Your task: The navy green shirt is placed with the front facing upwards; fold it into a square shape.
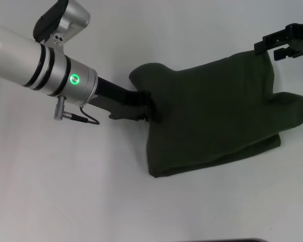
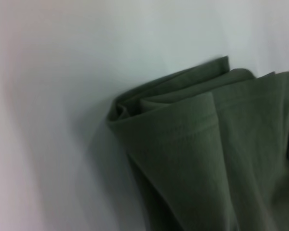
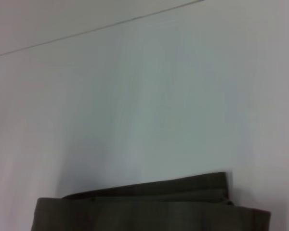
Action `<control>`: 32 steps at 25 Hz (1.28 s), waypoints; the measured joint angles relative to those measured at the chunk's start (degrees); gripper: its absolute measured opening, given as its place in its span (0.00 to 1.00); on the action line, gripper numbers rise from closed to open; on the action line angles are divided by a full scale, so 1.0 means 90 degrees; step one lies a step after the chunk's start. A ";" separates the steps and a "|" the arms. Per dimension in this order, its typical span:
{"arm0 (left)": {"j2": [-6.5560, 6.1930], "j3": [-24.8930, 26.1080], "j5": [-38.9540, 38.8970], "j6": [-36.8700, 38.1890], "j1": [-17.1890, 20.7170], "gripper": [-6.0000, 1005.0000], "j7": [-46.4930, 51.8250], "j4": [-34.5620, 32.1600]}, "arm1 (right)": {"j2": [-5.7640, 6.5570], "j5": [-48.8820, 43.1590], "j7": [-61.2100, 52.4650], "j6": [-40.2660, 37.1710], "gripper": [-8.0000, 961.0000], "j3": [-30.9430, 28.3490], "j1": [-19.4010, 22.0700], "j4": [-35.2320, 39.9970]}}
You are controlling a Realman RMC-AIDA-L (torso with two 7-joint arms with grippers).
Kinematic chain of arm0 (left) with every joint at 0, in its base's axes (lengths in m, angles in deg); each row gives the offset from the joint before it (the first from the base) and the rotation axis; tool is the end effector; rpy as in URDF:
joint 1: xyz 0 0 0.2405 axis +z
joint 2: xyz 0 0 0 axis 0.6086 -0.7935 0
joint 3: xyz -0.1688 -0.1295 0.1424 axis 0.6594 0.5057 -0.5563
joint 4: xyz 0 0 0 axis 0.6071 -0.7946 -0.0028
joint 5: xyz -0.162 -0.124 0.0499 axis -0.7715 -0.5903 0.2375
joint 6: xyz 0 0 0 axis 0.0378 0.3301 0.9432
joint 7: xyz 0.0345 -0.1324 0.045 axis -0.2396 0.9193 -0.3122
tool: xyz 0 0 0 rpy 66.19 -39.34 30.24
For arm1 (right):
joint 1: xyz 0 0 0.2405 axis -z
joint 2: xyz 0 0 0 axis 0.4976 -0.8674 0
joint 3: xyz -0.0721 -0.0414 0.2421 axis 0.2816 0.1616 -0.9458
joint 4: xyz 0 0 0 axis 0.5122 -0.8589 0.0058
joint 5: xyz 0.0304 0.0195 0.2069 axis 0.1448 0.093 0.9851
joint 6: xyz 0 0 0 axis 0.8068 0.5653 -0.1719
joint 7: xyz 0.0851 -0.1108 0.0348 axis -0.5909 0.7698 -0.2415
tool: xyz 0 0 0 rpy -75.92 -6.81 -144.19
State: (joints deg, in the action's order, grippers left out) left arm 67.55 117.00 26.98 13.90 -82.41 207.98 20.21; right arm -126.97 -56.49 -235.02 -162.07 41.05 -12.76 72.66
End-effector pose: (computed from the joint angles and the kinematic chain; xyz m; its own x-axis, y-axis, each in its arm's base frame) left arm -0.1841 0.3579 -0.0832 0.1974 0.9800 0.0250 0.9803 -0.1974 -0.0042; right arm 0.2682 0.3984 0.0848 0.2249 -0.9364 -0.2693 -0.9636 -0.1728 -0.2039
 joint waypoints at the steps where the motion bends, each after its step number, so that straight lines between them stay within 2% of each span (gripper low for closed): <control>1: -0.0003 0.0077 -0.0007 0.0048 0.0003 0.14 -0.0020 0.0002 | 0.0001 0.0000 0.0000 0.0000 0.79 0.0000 0.0005 0.0000; 5: -0.0081 0.0176 0.0010 0.0248 0.0030 0.09 -0.0088 0.0019 | 0.0003 0.0000 -0.0002 -0.0001 0.79 0.0002 0.0040 0.0002; 11: -0.0455 0.0368 0.0032 0.0378 0.0353 0.08 -0.0046 0.0242 | 0.0014 0.0000 -0.0009 -0.0001 0.79 -0.0009 0.0066 0.0005; 14: -0.0741 0.0425 0.0034 0.0450 0.0457 0.08 -0.0058 0.0305 | 0.0013 -0.0001 -0.0021 -0.0002 0.79 -0.0012 0.0069 0.0005; 16: -0.1001 0.0433 0.0039 0.0446 0.0477 0.08 -0.0058 0.0247 | 0.0011 -0.0001 -0.0028 -0.0001 0.79 -0.0013 0.0068 0.0005; 17: -0.1001 0.0433 0.0039 0.0446 0.0477 0.08 -0.0058 0.0247 | 0.0005 -0.0001 -0.0032 -0.0001 0.79 -0.0014 0.0065 0.0005; 18: -0.1103 0.0438 0.0041 0.0436 0.0482 0.08 -0.0057 0.0204 | 0.0001 -0.0001 -0.0034 0.0000 0.79 -0.0014 0.0063 0.0005; 19: -0.1301 0.0473 0.0044 0.0428 0.0492 0.08 -0.0054 0.0116 | -0.0001 -0.0001 -0.0034 0.0000 0.79 -0.0014 0.0062 0.0005; 21: -0.1407 0.0571 0.0048 0.0421 0.0518 0.08 -0.0067 0.0083 | -0.0006 -0.0001 -0.0039 0.0000 0.79 -0.0014 0.0061 0.0005; 28: -0.1386 0.1078 0.0054 0.0381 0.0585 0.07 -0.0641 -0.0124 | -0.0016 -0.0001 -0.0046 0.0000 0.79 -0.0014 0.0042 0.0004; 32: -0.1323 0.1096 0.0285 0.0290 0.0652 0.14 -0.0687 -0.0122 | -0.0020 0.0000 -0.0046 -0.0001 0.79 -0.0014 0.0003 0.0004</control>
State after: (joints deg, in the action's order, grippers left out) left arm 55.64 126.87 29.55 16.51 -76.54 201.80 19.11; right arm -127.16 -56.50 -235.44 -162.08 40.92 -12.74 72.70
